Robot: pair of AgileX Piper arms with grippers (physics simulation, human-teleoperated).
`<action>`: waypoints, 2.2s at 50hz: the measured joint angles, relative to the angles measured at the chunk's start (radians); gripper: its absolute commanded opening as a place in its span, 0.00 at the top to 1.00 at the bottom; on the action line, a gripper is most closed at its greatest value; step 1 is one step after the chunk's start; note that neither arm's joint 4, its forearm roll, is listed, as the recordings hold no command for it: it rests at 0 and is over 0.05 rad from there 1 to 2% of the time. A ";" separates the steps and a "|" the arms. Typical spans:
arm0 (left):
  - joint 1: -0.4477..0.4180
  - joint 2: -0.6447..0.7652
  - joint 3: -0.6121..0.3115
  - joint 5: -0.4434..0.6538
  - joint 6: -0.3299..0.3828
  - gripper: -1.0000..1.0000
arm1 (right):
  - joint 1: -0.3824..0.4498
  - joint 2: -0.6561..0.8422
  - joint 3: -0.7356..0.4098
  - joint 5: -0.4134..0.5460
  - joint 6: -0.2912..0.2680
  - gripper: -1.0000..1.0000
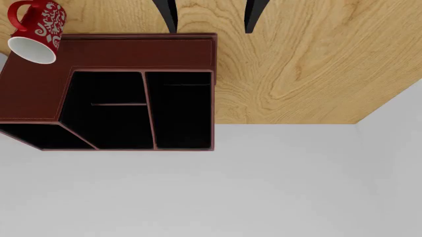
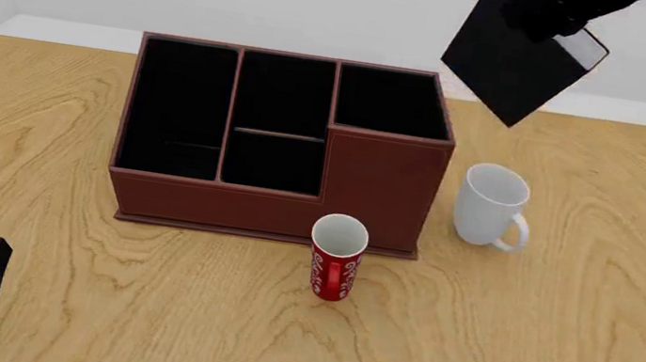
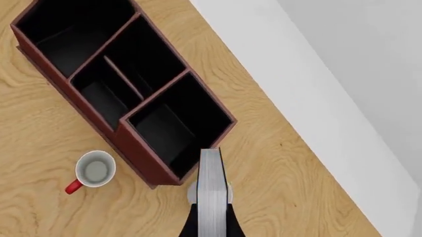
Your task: Pick up the book and place it in the right compartment of the caddy.
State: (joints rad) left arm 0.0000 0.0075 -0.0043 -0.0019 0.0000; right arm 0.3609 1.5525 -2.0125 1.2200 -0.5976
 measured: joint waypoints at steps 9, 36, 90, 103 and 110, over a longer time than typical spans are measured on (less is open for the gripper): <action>0.000 0.000 0.000 0.000 0.000 0.00 | 0.004 0.041 -0.061 0.000 -0.021 1.00; 0.000 0.000 0.000 0.000 0.000 0.00 | 0.064 0.159 -0.182 0.000 -0.030 1.00; 0.000 0.000 0.000 0.000 0.000 0.00 | 0.128 0.322 -0.313 0.000 0.029 1.00; 0.000 0.000 0.000 0.000 0.000 0.00 | 0.118 0.349 -0.322 0.000 0.048 1.00; 0.000 0.000 0.000 0.000 0.000 0.00 | 0.110 0.362 -0.326 0.000 0.058 1.00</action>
State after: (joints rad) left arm 0.0000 0.0075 -0.0043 -0.0019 0.0000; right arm 0.4705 1.9141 -2.3381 1.2200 -0.5397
